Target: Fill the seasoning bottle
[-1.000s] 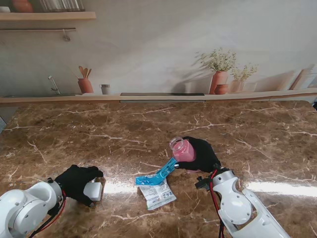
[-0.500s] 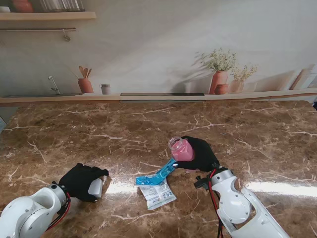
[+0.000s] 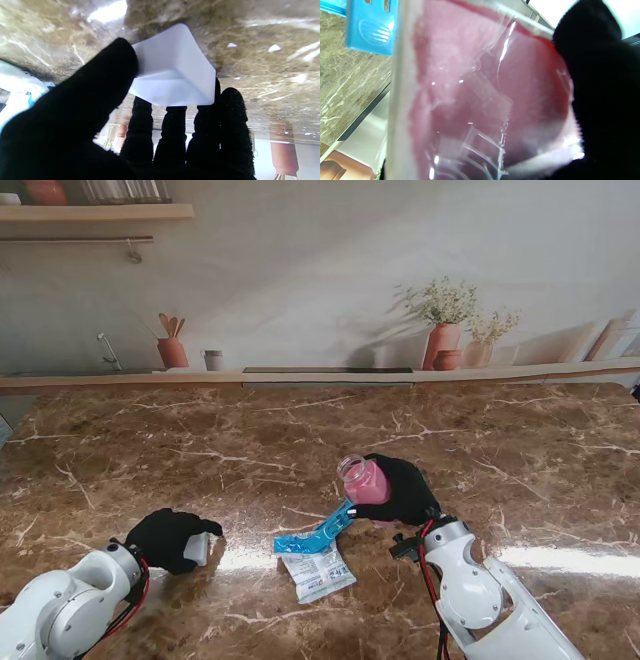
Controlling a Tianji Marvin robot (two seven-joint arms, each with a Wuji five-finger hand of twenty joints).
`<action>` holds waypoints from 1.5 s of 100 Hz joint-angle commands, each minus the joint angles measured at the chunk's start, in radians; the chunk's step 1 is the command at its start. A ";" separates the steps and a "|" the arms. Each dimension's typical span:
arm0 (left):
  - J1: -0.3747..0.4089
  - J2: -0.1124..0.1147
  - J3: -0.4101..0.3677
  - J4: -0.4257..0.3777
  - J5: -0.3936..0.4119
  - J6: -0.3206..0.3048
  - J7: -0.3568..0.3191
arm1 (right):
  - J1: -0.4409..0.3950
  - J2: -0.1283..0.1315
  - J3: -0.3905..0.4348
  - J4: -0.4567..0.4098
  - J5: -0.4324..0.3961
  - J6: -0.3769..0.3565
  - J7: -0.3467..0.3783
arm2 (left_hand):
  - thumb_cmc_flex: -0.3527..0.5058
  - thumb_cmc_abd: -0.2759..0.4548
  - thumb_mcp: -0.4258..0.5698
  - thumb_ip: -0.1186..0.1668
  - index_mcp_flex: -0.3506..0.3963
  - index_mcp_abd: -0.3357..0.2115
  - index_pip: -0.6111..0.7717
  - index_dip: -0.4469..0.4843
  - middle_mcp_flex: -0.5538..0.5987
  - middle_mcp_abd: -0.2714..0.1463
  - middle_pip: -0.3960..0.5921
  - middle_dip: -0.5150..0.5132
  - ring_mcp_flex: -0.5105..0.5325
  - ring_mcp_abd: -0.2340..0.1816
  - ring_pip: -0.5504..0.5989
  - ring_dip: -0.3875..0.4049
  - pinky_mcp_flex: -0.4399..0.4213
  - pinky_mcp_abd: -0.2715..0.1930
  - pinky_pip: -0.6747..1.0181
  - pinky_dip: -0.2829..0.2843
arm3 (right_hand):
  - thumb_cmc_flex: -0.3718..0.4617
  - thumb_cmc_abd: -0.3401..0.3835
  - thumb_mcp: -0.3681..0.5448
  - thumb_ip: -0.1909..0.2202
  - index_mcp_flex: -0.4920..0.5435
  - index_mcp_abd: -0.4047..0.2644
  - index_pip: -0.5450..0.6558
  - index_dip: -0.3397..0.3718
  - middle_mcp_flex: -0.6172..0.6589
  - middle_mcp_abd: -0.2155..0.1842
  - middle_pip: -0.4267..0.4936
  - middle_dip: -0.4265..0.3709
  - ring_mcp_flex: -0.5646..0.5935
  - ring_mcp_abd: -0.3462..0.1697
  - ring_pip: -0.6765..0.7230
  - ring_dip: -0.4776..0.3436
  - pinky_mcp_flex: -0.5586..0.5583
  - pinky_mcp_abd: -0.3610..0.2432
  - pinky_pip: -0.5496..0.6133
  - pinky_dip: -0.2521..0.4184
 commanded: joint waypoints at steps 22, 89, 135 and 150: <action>0.002 -0.007 0.046 0.062 0.000 -0.001 -0.023 | 0.004 -0.005 -0.001 0.010 0.002 0.013 0.006 | 0.085 0.009 0.077 0.024 0.019 -0.043 0.759 0.056 0.087 -0.081 0.131 0.026 0.167 -0.082 0.082 -0.055 0.032 -0.014 0.032 0.012 | 0.256 0.369 0.256 0.055 0.186 -0.300 0.210 0.129 0.085 -0.161 0.085 0.021 0.122 -0.105 0.180 0.037 0.000 -0.013 0.035 -0.004; -0.043 -0.037 0.059 0.008 -0.126 0.026 0.056 | 0.014 -0.002 -0.001 0.017 -0.027 0.041 0.008 | 0.295 0.059 0.056 0.029 0.132 -0.105 0.861 0.112 0.310 -0.119 -0.010 0.234 0.305 -0.051 0.043 0.159 0.108 -0.024 0.064 0.014 | 0.257 0.371 0.250 0.057 0.183 -0.299 0.209 0.124 0.085 -0.160 0.086 0.021 0.122 -0.105 0.181 0.037 -0.001 -0.013 0.034 -0.004; -0.078 -0.064 0.056 -0.168 -0.299 0.114 0.038 | 0.015 0.003 0.011 0.009 -0.062 0.054 0.009 | 0.303 0.063 0.051 0.029 0.141 -0.099 0.858 0.126 0.320 -0.114 -0.011 0.245 0.309 -0.040 0.039 0.174 0.105 -0.021 0.066 0.032 | 0.259 0.372 0.250 0.058 0.183 -0.299 0.211 0.123 0.085 -0.162 0.086 0.020 0.122 -0.104 0.182 0.037 -0.001 -0.013 0.034 -0.003; -0.118 -0.069 0.083 -0.224 -0.351 0.135 0.024 | 0.018 0.004 0.011 0.004 -0.065 0.059 0.010 | 0.304 0.064 0.050 0.029 0.142 -0.099 0.856 0.128 0.320 -0.113 -0.012 0.248 0.309 -0.039 0.039 0.177 0.104 -0.019 0.065 0.036 | 0.258 0.373 0.250 0.058 0.183 -0.298 0.211 0.122 0.085 -0.160 0.087 0.021 0.122 -0.104 0.184 0.038 -0.001 -0.013 0.034 -0.003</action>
